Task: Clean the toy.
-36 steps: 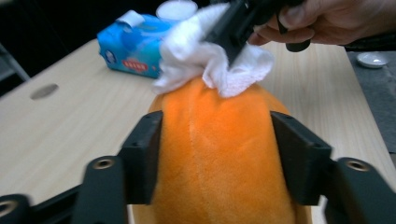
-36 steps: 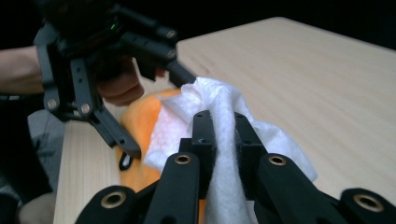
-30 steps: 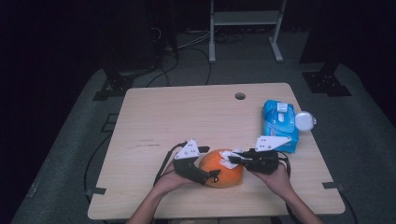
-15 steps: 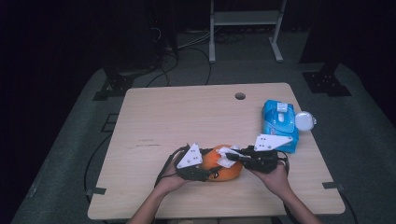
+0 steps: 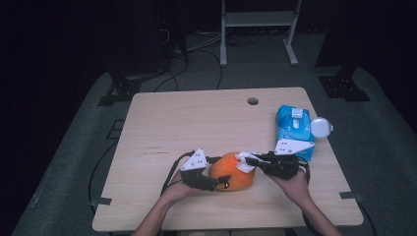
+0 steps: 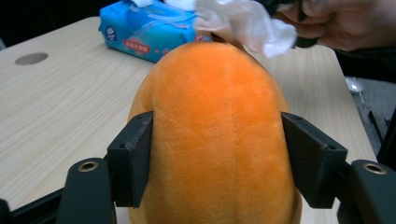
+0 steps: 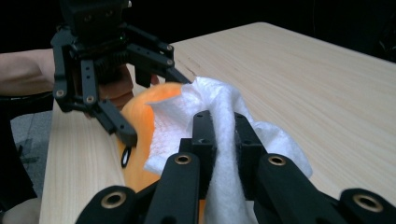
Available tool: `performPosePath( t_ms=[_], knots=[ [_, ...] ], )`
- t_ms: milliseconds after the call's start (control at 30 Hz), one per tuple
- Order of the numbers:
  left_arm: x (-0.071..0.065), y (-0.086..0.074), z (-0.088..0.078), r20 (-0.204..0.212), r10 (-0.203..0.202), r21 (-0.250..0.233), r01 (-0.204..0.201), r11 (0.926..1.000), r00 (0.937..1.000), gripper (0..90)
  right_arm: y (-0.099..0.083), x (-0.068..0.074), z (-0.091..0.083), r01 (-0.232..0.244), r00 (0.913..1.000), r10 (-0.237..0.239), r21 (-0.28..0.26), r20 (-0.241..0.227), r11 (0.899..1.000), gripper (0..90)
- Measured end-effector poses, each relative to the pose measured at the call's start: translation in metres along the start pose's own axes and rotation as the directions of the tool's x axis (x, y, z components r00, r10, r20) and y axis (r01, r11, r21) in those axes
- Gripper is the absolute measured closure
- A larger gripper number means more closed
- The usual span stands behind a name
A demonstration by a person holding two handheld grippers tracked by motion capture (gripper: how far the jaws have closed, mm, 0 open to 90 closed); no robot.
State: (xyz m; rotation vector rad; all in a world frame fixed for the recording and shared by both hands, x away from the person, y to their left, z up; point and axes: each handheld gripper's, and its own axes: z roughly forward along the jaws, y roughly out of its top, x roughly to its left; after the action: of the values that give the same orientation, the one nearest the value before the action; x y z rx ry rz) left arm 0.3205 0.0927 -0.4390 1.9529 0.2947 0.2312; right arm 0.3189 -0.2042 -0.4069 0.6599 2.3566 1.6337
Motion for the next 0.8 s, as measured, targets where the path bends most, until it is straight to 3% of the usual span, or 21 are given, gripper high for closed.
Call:
performPosePath(
  t_ms=[133,267,333,433,533,600,700,733,800],
  knots=[
    [0.001,0.0,-0.002,-0.004,-0.011,0.009,0.011,0.9999,0.9999,30.7,-0.006,-0.01,0.002,-0.032,0.9995,0.032,0.009,-0.003,0.999,81.7],
    [0.007,0.002,-0.002,-0.018,-0.115,0.006,0.115,0.9933,0.9932,12.4,-0.015,-0.015,-0.001,-0.08,0.9967,0.081,0.011,-0.014,0.997,81.7],
    [0.01,0.0,-0.003,-0.009,-0.148,0.017,0.148,0.9889,0.989,11.4,-0.017,-0.015,-0.002,-0.08,0.9966,0.081,0.014,-0.014,0.997,81.7],
    [0.008,0.0,-0.003,0.002,-0.121,0.015,0.121,0.9925,0.9927,24.6,-0.015,-0.013,-0.003,-0.082,0.9965,0.082,0.013,-0.015,0.997,81.8],
    [0.002,0.004,-0.001,0.002,-0.05,0.003,0.05,0.9987,0.9987,32.9,-0.005,-0.004,0.0,-0.045,0.9984,0.045,-0.011,-0.033,0.999,81.7],
    [-0.006,0.008,0.003,0.007,0.01,0.009,-0.01,0.9999,0.9999,34.3,0.002,0.006,0.004,-0.017,0.9985,0.015,-0.025,-0.052,1.0,81.8],
    [-0.013,0.01,0.005,0.017,0.064,0.019,-0.065,0.9977,0.9978,35.1,0.013,0.021,0.011,0.046,0.9961,-0.048,-0.032,-0.074,0.998,81.8],
    [-0.013,0.01,0.005,0.016,0.066,0.021,-0.066,0.9976,0.9977,35.0,0.015,0.023,0.012,0.074,0.995,-0.075,-0.02,-0.066,0.997,81.9],
    [-0.011,0.009,0.004,0.016,0.055,0.022,-0.056,0.9982,0.9983,34.2,0.013,0.021,0.011,0.069,0.9954,-0.07,-0.014,-0.065,0.998,82.0]
  ],
)
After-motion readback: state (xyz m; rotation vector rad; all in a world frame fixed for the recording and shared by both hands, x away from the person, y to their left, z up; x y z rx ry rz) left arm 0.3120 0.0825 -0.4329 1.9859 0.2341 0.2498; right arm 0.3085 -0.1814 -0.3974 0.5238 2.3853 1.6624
